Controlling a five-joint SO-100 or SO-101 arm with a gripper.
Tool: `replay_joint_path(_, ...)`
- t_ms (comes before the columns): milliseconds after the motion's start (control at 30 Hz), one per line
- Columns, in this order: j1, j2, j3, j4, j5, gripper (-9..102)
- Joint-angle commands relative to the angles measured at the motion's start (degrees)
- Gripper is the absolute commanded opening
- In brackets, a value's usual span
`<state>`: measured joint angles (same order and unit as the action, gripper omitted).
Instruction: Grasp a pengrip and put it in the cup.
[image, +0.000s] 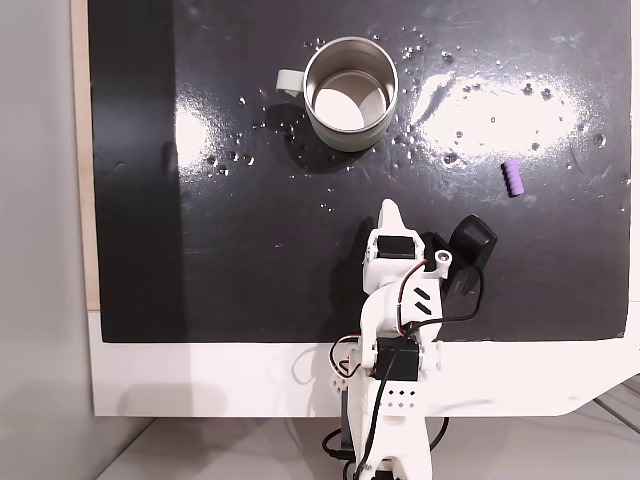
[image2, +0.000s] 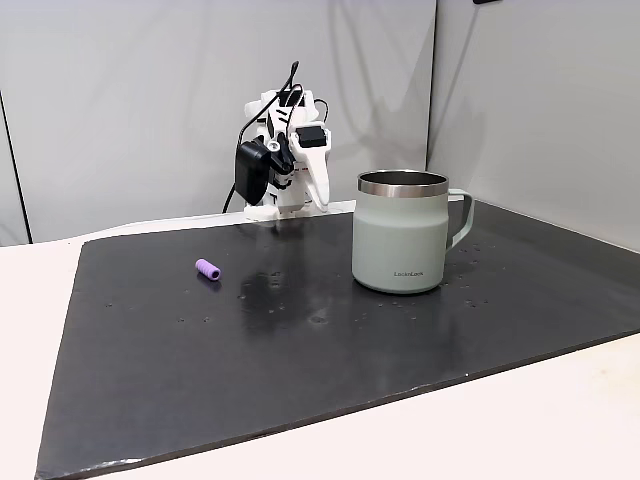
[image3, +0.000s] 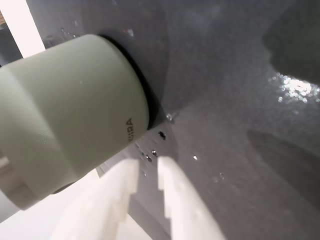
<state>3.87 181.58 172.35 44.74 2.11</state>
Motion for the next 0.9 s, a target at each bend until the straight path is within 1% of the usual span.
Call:
replay_joint_path(0, 0.0, 0.53, -0.44, -1.49, -0.62, 0)
replay_joint_path(167, 0.0, 0.53, -2.2, -1.23, -0.7, 0)
replay_joint_path(300, 0.09, 0.44, -9.4, -0.26, -1.76, 0)
replay_joint_path(400, 0.09, -2.81, -17.75, 1.76, -2.11, 0)
replay_joint_path(667, 7.91, -15.03, -33.84, 3.25, -1.85, 0)
replay_joint_path(867, 12.66, -26.81, -45.7, 5.45, 1.58, 0)
